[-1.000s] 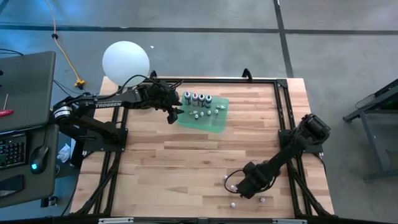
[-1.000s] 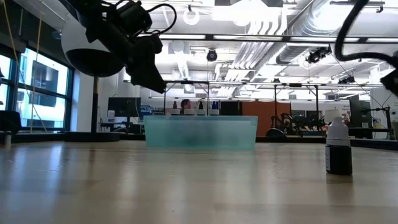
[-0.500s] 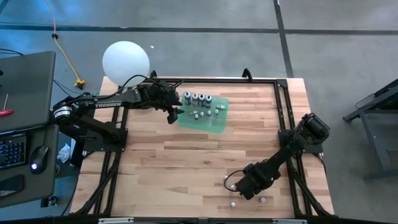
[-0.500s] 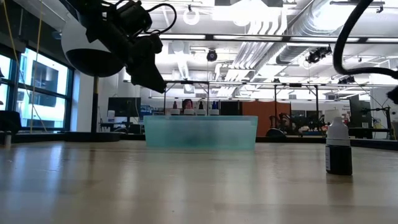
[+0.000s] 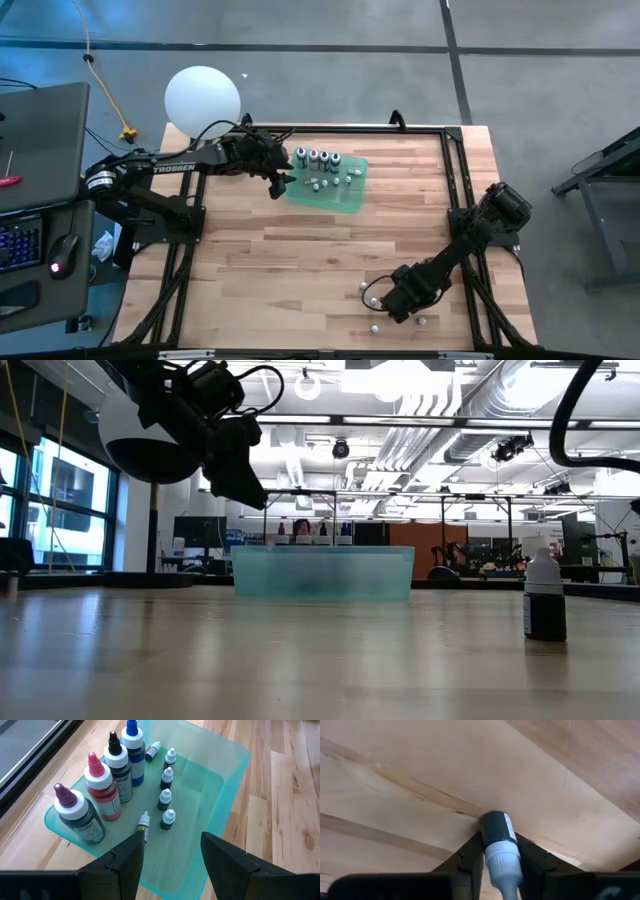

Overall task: Pick & Place food coloring
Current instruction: Put the blue food coloring bottle into the bin, then put the top black food coloring bottle into the bin, then put the black food coloring bottle into the bin

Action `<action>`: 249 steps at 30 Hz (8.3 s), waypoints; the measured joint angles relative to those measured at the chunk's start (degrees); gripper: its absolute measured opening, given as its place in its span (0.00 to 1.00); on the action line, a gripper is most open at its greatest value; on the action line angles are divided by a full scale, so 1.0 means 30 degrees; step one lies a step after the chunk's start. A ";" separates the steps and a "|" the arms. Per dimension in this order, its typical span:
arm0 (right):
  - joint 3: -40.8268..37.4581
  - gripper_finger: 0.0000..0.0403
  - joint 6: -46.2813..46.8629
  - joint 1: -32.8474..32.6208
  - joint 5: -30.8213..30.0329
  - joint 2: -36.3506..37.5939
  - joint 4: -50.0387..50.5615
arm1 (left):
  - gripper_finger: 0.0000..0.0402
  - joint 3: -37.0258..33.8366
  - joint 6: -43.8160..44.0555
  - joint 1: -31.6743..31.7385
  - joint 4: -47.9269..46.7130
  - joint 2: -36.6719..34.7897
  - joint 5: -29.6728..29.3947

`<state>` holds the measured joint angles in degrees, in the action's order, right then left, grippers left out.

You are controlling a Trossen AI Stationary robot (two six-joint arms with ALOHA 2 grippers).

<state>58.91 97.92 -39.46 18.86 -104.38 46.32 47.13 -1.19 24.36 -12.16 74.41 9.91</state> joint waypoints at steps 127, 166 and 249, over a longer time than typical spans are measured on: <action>-0.9937 0.19 -1.4743 0.4799 -1.9279 1.1300 -1.4838 | 0.48 1.0302 0.0131 -1.3478 1.2324 1.7443 -0.0741; -0.9915 0.19 -1.4551 0.4728 -1.8818 1.1293 -1.5092 | 0.19 1.0292 0.1816 -1.0494 0.9642 1.4343 -0.0079; -0.9922 0.45 -2.5001 0.0395 -0.9372 0.3242 -2.6177 | 0.52 0.8058 0.2517 -0.5381 -0.0255 0.5632 0.3271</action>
<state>29.15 22.92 -38.28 -9.26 -94.65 -32.21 71.31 6.36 8.22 -12.92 91.31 19.72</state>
